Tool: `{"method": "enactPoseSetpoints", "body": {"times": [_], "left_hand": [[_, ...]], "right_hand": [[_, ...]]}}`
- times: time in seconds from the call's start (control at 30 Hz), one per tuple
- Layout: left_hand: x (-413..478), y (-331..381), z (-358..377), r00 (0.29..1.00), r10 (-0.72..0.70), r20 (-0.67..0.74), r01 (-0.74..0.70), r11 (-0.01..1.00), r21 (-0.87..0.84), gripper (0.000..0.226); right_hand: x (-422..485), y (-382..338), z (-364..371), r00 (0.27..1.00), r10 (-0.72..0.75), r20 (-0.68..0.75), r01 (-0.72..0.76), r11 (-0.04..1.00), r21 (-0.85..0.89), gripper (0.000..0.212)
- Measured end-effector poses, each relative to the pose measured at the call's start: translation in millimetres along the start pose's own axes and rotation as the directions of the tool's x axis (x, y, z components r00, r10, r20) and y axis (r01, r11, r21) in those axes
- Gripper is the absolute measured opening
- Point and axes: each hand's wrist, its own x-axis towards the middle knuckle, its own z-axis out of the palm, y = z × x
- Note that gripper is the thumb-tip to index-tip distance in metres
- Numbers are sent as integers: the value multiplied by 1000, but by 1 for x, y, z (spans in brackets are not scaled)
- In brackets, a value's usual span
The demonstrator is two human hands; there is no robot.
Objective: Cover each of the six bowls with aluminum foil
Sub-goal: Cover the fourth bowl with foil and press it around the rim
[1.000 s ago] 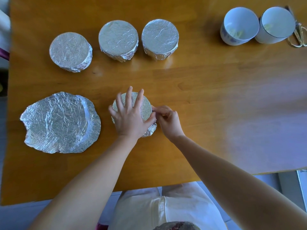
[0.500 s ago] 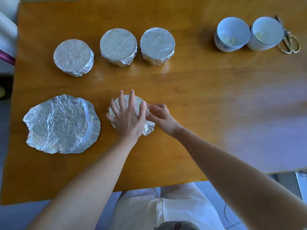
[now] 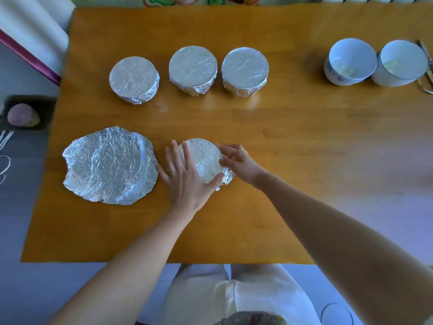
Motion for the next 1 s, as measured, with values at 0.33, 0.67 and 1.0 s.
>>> {"method": "enactPoseSetpoints", "body": {"times": [0.33, 0.67, 1.0], "left_hand": [[24, 10, 8, 985, 175, 13, -174, 966, 189, 100], [22, 11, 10, 981, 186, -51, -173, 967, 189, 89], [23, 12, 10, 981, 185, -53, -170, 963, 208, 87]], "right_hand": [[-9, 7, -5, 987, -59, -151, 79, 988, 130, 48], [-7, 14, -4, 967, -160, -200, 153, 987, -52, 28], [4, 15, -2, 973, -181, -146, 171, 982, -81, 57]]}}
